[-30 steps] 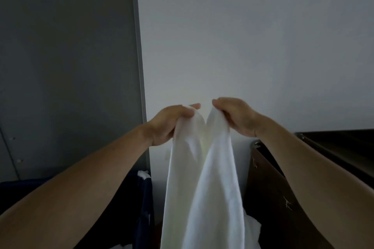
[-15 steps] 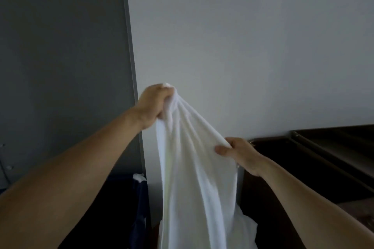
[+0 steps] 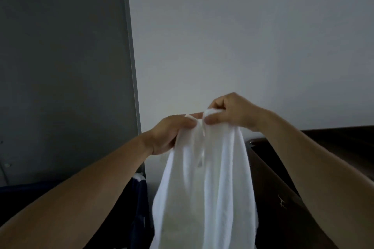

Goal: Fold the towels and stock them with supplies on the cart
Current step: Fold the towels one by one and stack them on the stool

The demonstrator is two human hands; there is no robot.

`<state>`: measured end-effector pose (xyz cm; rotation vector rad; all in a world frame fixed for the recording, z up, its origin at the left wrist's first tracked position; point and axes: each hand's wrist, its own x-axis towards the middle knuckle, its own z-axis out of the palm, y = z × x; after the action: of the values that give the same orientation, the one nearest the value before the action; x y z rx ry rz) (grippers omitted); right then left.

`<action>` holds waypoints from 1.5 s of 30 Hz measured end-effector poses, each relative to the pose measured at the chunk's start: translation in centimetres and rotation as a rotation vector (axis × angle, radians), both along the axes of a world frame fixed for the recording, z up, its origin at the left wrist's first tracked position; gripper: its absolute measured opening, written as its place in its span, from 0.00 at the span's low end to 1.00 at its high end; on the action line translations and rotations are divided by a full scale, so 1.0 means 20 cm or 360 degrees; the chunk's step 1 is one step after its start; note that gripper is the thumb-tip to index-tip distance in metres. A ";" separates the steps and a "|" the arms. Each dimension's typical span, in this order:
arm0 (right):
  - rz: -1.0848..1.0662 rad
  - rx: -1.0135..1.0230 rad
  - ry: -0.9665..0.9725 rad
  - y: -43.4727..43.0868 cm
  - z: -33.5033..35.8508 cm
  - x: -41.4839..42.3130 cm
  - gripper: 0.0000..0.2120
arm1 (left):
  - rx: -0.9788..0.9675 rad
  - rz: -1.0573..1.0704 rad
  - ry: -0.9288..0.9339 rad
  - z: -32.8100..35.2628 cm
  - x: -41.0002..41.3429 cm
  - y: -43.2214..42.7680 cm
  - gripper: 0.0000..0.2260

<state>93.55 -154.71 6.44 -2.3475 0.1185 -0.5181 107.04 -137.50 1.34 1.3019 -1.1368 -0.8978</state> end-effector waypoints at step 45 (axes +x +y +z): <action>-0.0646 -0.0301 0.0601 -0.32 -0.34 -0.16 0.17 | 0.0109 0.0383 -0.1085 0.05 -0.01 -0.04 0.13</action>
<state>90.32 -161.12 -0.41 -2.5942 0.7625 -0.2753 106.82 -138.36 2.34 1.8281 -1.4245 -0.3104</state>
